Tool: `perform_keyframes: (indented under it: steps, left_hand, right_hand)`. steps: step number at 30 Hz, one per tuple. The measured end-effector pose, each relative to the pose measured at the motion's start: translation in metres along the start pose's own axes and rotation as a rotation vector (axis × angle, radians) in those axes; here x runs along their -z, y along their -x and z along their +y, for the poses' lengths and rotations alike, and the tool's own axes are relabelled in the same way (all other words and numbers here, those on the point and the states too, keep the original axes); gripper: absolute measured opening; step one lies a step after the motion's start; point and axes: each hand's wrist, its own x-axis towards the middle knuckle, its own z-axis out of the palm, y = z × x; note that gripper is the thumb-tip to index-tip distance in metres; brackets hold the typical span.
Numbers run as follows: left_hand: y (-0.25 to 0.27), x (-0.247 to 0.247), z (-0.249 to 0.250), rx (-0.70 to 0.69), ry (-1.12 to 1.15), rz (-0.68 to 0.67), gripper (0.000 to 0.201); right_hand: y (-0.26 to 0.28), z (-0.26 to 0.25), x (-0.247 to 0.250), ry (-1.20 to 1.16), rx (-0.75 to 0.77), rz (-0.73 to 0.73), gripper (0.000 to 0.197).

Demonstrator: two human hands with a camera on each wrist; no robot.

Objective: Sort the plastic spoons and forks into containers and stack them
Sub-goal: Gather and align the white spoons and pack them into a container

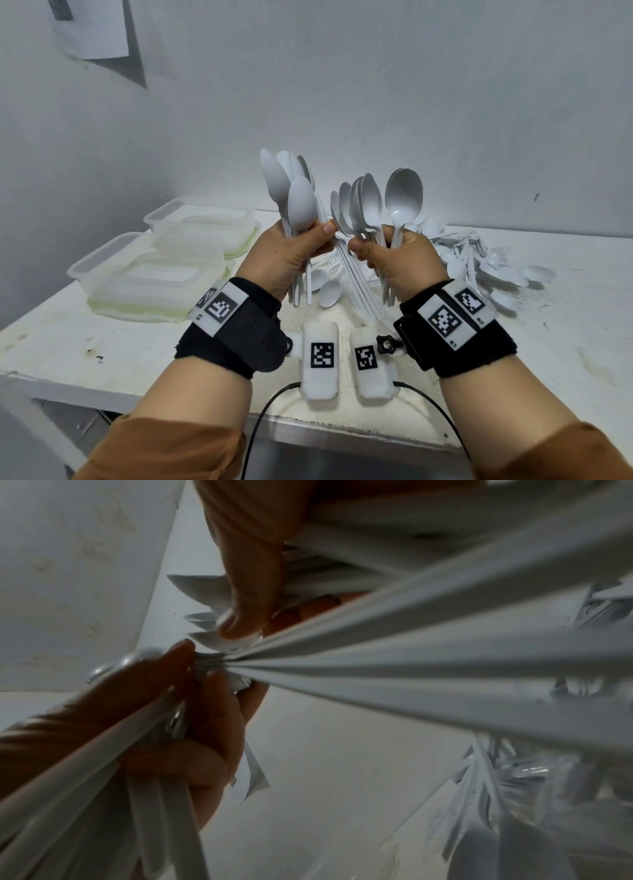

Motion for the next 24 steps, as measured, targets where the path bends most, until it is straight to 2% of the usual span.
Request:
perform_keyframes:
  steps: [4, 11, 14, 20, 24]
  left_hand:
    - [-0.0007, -0.0013, -0.0007, -0.004, -0.027, -0.002, 0.009]
    - [-0.0034, -0.0006, -0.002, -0.013, 0.002, -0.022, 0.007]
    - [-0.0059, 0.0025, -0.0053, -0.022, -0.029, -0.045, 0.022]
    - [-0.0072, 0.005, -0.0083, -0.037, -0.08, -0.056, 0.031]
    - [-0.0071, 0.0056, -0.008, -0.039, -0.056, -0.056, 0.024]
  right_hand:
    - [0.0036, -0.0027, 0.0001, -0.007, 0.022, -0.041, 0.02]
    - [0.0005, -0.0015, -0.0016, -0.02, -0.041, -0.031, 0.012]
    - [0.0012, -0.0026, -0.0019, -0.048, -0.071, -0.052, 0.009]
    - [0.0014, -0.0019, -0.0034, -0.024, -0.096, -0.101, 0.013]
    - [-0.0018, 0.0003, -0.0052, -0.017, -0.106, -0.125, 0.013]
